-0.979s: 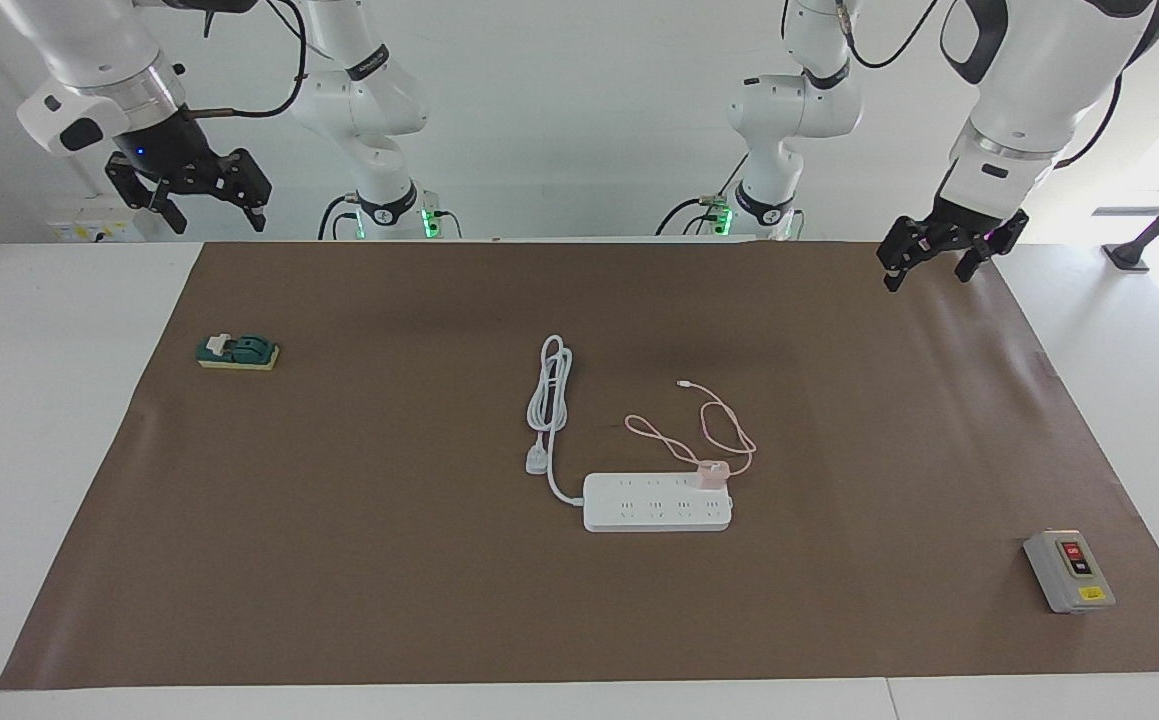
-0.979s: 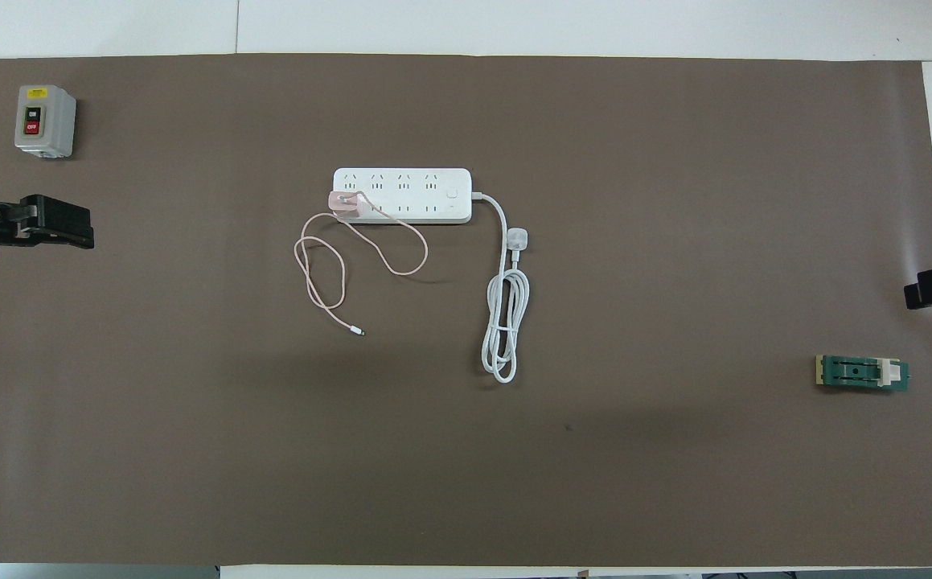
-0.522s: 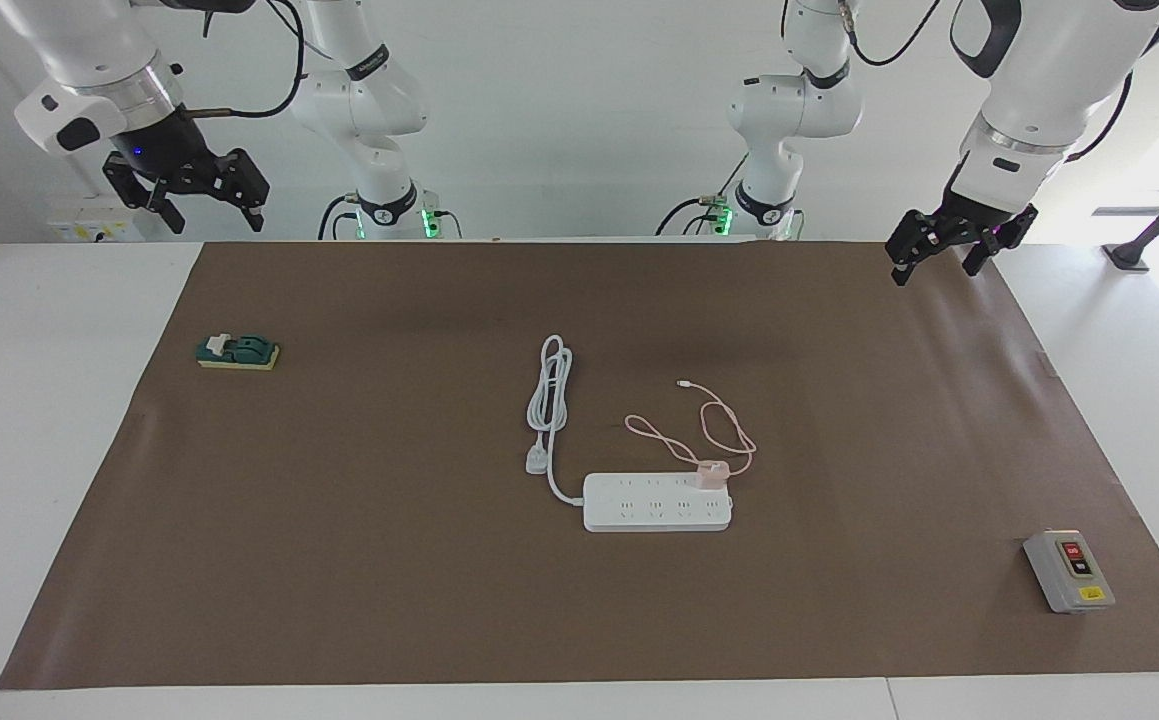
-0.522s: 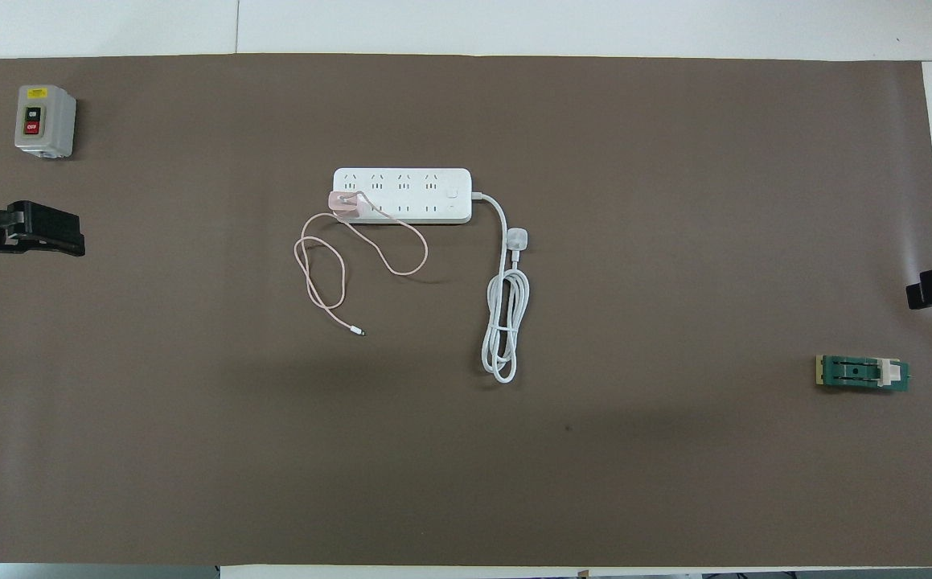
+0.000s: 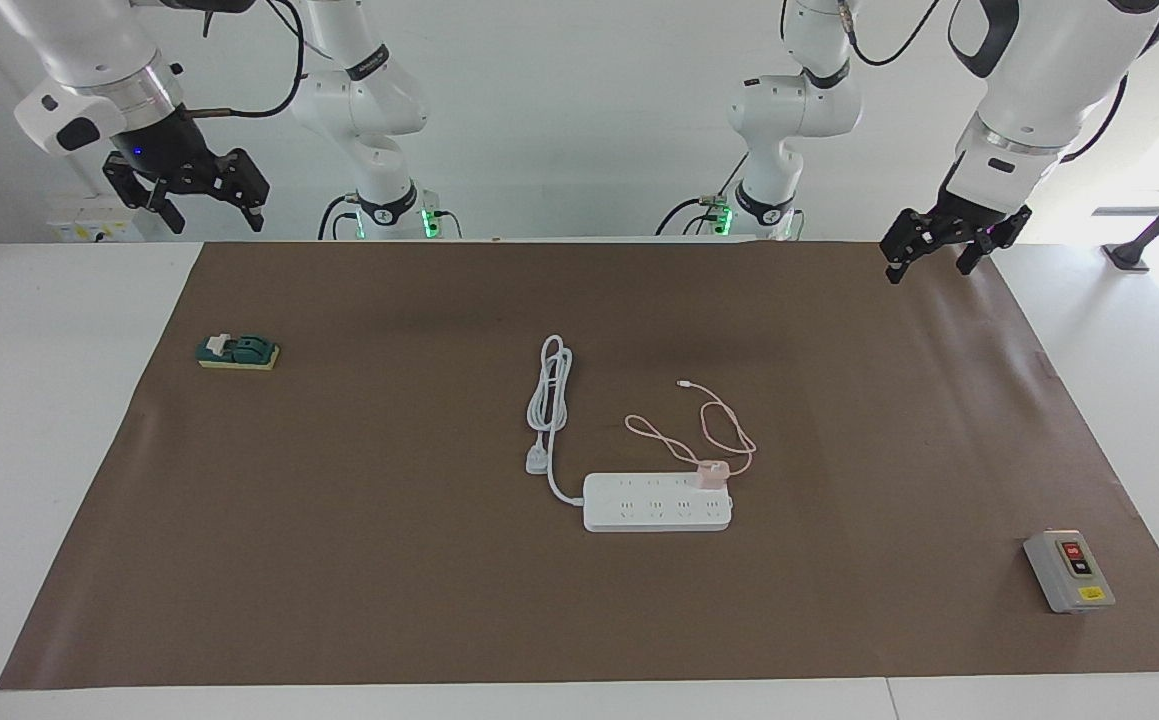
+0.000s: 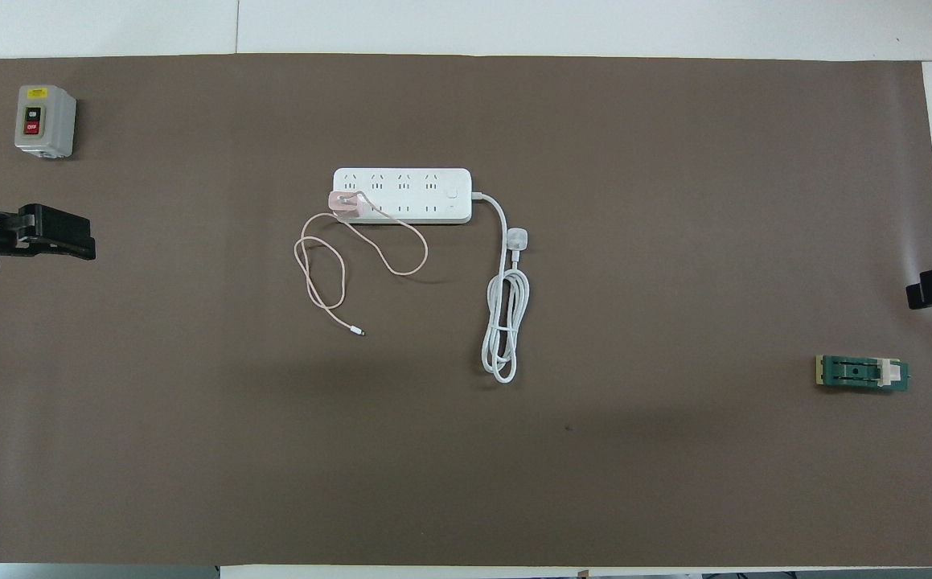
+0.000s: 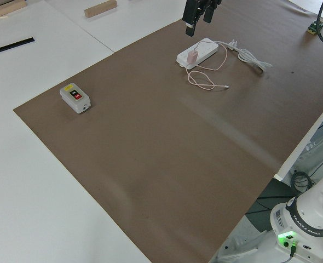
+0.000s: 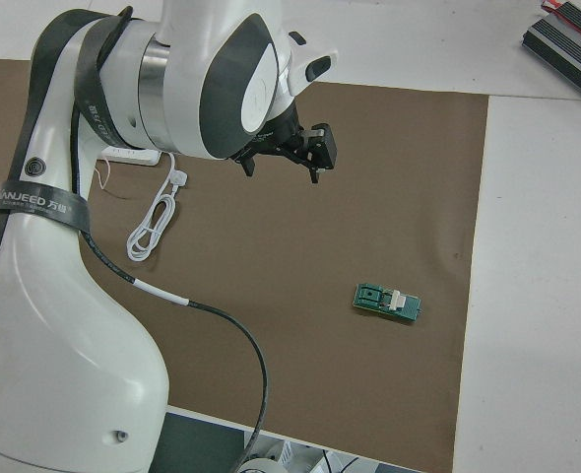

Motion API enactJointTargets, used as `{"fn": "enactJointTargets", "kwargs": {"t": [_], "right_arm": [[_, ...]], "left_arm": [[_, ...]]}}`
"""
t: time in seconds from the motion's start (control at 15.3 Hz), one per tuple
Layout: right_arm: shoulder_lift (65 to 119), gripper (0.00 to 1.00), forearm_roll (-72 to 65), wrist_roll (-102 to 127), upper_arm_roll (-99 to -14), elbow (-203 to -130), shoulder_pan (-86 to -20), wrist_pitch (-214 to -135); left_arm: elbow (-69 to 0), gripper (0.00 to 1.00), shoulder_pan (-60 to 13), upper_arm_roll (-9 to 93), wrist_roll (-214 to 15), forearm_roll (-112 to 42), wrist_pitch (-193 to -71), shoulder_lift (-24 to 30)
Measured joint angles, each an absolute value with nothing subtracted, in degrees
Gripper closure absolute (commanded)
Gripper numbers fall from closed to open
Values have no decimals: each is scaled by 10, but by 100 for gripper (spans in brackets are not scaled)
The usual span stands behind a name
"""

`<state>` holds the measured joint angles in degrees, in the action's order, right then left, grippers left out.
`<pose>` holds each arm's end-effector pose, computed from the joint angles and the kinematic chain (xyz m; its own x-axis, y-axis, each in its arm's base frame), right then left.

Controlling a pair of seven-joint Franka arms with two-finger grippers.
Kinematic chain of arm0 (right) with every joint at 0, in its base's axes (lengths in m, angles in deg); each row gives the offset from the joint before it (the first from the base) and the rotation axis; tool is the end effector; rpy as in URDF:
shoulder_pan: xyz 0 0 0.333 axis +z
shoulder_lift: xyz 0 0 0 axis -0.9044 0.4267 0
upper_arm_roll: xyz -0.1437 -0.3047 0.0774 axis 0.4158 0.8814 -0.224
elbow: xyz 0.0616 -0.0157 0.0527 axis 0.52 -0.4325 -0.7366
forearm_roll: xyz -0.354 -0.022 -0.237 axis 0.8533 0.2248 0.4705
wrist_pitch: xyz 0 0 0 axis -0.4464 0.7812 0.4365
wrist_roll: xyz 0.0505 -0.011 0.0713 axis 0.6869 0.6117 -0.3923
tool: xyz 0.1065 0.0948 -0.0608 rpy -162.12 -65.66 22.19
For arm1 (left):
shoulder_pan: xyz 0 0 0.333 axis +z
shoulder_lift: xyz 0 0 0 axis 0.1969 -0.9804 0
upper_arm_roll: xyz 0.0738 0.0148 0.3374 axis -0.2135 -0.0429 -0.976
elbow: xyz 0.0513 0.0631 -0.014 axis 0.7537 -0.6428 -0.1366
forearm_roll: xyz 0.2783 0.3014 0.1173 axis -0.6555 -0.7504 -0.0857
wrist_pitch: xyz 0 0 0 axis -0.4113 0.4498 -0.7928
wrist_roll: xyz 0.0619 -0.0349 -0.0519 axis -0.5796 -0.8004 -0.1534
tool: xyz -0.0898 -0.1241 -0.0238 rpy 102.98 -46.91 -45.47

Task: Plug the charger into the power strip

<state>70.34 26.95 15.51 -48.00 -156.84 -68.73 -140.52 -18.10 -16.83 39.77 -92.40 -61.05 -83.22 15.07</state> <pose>0.5307 -0.0479 0.6322 0.9981 -0.0025 -0.0618 -0.0030 -1.0000 -0.0075 0.5688 -0.0626 0.6020 0.9994 0.0301 -0.0174 0.0299 -0.9995 -0.0109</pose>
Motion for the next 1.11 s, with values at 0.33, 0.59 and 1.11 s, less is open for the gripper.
{"fn": "enactJointTargets", "kwargs": {"t": [0.33, 0.59, 1.11], "right_arm": [[703, 0, 270, 155, -480, -1568, -687, -1405], [703, 0, 270, 155, -480, -1568, -687, -1405], [703, 0, 270, 155, -480, -1568, -687, -1405]], "left_arm": [[-169, 0, -168, 401, -924, -603, -801, 151], [-169, 0, -168, 401, -924, -601, -799, 151], [-169, 0, -168, 404, -924, -601, -799, 149]]}}
